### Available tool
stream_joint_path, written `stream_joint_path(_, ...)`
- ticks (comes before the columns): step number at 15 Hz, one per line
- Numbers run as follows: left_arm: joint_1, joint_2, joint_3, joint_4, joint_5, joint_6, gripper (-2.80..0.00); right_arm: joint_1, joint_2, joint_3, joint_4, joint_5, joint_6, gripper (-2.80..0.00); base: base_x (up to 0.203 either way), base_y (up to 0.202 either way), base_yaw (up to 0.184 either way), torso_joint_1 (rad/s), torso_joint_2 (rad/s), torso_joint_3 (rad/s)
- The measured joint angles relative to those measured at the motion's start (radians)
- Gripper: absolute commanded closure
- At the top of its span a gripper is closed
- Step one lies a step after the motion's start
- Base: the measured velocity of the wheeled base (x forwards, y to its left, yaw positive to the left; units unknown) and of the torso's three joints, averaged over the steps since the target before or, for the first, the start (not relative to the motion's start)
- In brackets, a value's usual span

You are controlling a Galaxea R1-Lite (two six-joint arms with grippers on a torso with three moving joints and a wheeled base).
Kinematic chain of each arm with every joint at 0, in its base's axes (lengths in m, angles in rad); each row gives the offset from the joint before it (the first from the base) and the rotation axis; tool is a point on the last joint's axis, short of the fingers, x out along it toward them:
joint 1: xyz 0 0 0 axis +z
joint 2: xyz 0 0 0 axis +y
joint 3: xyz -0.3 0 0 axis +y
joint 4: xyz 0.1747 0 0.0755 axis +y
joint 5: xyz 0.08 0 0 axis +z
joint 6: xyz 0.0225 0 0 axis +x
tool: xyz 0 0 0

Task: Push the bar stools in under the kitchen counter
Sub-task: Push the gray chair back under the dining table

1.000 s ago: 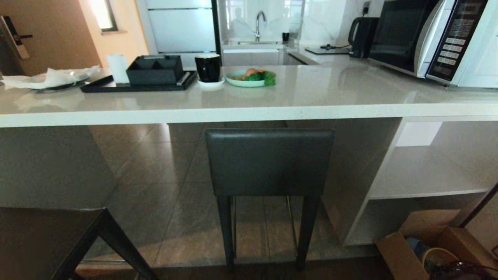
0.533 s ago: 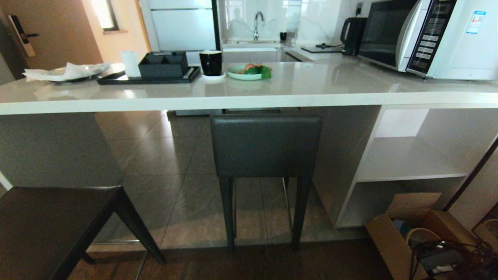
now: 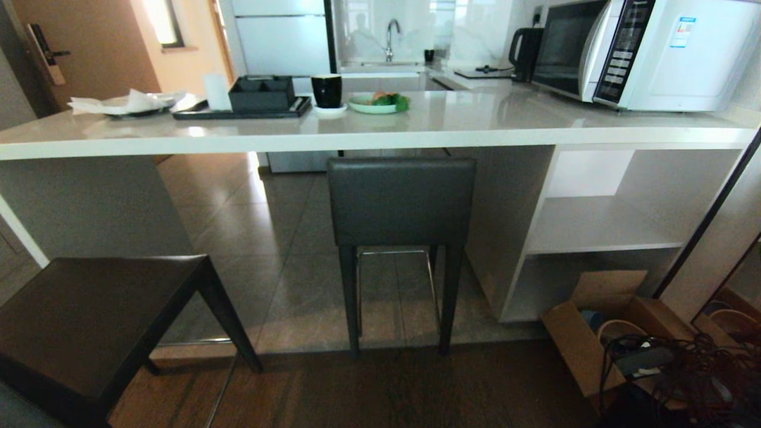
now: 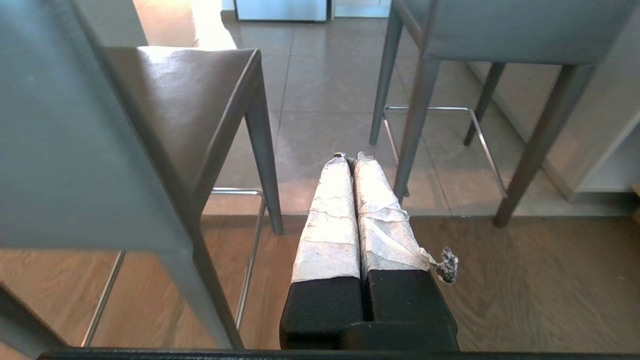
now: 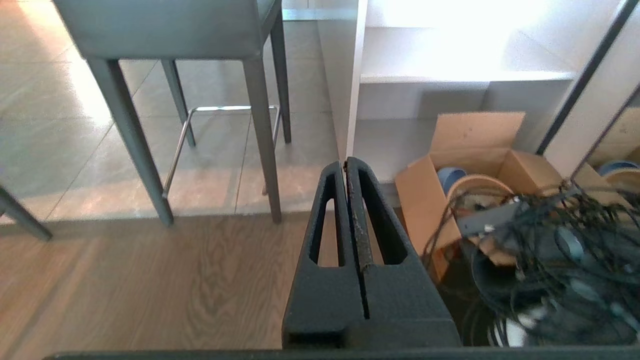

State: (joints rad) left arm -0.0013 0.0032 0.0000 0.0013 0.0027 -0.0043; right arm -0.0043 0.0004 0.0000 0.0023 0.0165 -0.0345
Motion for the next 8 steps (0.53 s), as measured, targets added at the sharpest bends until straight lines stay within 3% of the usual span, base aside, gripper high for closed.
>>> stream_joint_path(8,0.0,0.0,0.0,0.0,0.0,0.0,0.0,0.0,0.0,-0.002,0.0,0.0,0.0,0.0,0.0,0.0,0.0,0.0,0.0,0.0)
